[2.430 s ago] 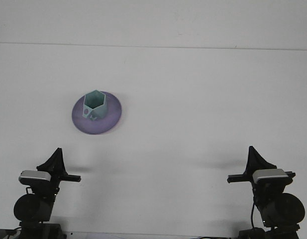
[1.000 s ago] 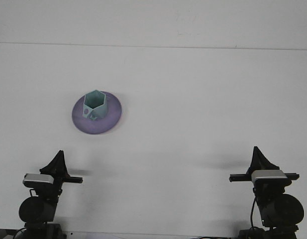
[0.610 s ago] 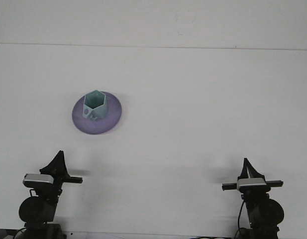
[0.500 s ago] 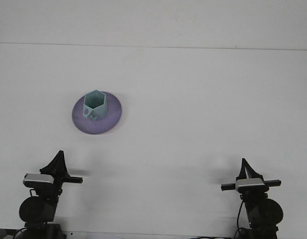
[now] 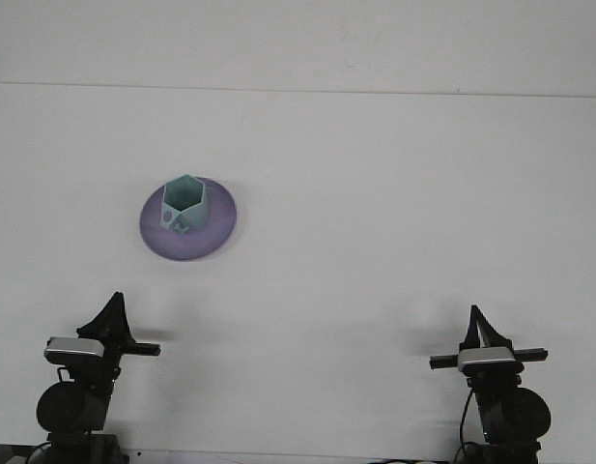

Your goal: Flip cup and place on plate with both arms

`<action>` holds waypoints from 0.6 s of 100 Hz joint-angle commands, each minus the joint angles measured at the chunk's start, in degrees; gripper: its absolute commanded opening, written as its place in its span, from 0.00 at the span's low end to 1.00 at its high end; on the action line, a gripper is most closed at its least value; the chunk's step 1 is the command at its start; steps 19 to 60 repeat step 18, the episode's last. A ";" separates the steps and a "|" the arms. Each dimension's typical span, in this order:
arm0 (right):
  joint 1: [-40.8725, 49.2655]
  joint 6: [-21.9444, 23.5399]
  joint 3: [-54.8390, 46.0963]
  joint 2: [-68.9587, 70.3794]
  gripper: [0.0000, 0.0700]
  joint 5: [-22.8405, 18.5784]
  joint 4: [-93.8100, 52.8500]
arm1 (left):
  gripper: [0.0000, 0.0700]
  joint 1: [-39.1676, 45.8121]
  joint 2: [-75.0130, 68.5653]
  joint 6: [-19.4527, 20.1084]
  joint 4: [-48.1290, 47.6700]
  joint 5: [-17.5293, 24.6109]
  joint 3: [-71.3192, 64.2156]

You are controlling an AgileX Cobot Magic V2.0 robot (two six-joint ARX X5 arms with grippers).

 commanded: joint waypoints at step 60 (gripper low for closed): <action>-0.02 -0.22 -0.15 -0.02 0.00 0.11 0.55 | 0.02 0.02 -0.02 0.11 0.61 -0.02 -1.16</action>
